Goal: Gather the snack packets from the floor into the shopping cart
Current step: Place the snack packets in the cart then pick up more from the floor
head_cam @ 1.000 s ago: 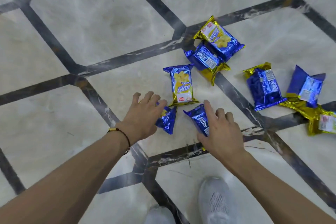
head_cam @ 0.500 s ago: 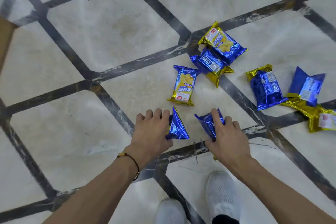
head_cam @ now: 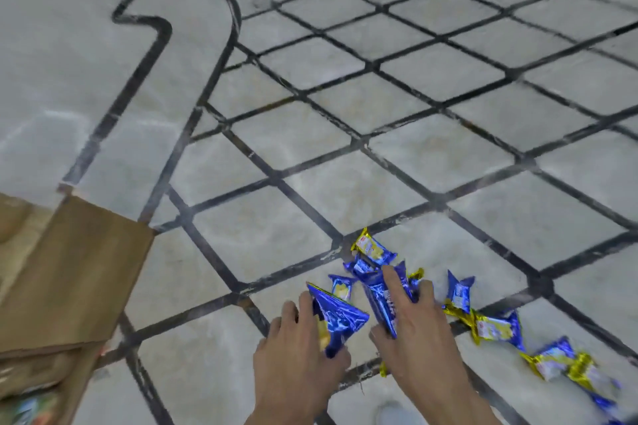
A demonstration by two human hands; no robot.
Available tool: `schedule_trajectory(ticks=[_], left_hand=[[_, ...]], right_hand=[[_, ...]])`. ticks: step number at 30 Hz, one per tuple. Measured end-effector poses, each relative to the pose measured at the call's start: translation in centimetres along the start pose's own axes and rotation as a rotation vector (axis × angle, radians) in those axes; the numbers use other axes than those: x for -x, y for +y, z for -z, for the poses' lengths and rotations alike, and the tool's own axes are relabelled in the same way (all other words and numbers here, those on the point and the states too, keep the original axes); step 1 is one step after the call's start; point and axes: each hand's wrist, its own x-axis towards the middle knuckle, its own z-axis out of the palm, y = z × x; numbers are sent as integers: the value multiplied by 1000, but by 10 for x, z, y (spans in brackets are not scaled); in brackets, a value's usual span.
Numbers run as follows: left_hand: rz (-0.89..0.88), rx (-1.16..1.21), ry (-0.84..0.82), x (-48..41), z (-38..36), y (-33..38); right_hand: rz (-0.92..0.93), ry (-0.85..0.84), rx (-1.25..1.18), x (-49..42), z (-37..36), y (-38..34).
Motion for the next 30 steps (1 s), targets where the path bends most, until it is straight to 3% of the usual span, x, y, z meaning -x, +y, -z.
schedule_trajectory(ticks=[7, 14, 24, 30], left_hand=[[12, 211, 282, 55, 232, 84], [-6, 337, 541, 99, 399, 153], [-192, 448, 784, 182, 544, 191], [-363, 466, 680, 227, 575, 189]], right_hand=[[57, 254, -117, 47, 231, -103], [105, 468, -163, 92, 394, -152], [139, 754, -127, 183, 541, -206], [59, 914, -40, 256, 562, -230]])
